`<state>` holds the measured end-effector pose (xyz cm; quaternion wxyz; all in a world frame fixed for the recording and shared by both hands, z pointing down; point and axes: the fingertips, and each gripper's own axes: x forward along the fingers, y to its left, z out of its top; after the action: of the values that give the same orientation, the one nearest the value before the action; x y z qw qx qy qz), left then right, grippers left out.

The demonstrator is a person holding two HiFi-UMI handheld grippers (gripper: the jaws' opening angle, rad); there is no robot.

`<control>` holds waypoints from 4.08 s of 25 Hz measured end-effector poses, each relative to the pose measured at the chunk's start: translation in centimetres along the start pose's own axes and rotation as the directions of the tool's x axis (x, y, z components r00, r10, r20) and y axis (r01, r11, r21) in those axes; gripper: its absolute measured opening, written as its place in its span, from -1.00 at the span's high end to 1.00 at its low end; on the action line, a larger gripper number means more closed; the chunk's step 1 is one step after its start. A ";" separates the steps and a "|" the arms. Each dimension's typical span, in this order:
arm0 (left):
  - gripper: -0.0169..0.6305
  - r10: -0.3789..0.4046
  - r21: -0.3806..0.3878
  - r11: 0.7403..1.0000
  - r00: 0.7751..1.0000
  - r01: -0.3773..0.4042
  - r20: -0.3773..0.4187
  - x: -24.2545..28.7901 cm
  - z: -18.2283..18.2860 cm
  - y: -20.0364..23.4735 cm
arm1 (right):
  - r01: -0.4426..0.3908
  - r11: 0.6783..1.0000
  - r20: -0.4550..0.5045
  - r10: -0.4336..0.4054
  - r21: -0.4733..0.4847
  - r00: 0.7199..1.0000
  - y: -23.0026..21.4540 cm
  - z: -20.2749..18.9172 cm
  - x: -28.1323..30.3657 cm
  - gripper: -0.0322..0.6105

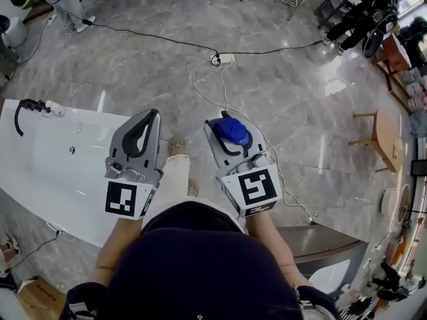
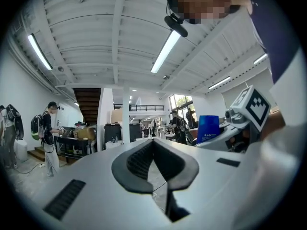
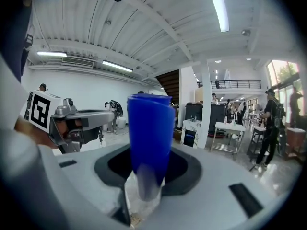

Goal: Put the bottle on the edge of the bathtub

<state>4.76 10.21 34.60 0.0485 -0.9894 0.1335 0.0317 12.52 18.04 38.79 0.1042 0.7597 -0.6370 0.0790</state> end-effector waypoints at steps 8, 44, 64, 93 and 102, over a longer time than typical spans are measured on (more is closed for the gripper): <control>0.94 -0.054 -0.009 0.998 0.998 0.054 -0.013 7.7 0.0 2.0 | 0.043 0.999 -0.019 -0.043 0.009 0.999 -5.6 1.8 4.1 0.45; 0.94 -0.009 -0.022 1.000 1.000 0.009 0.007 26.2 -3.9 20.0 | -0.026 0.998 -0.028 0.024 -0.058 0.999 -14.8 7.9 29.5 0.45; 0.94 0.654 0.043 0.756 0.756 -0.653 -0.004 9.9 -0.1 28.2 | -0.623 0.748 -0.016 0.637 -0.230 0.771 0.9 13.9 36.1 0.45; 0.94 0.980 0.104 0.197 0.199 -0.975 0.011 -14.2 1.4 26.8 | -0.900 0.146 -0.148 0.963 -0.410 0.224 25.0 14.5 29.3 0.45; 0.94 0.971 0.090 0.240 0.238 -0.967 -0.033 -16.3 -4.3 29.2 | -0.898 0.148 -0.203 0.947 -0.414 0.249 30.2 9.6 33.5 0.45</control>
<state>-18.54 -14.00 37.60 0.0382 -0.6958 0.7171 0.0112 -11.41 -21.33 39.73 0.1728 0.1653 -0.9689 -0.0638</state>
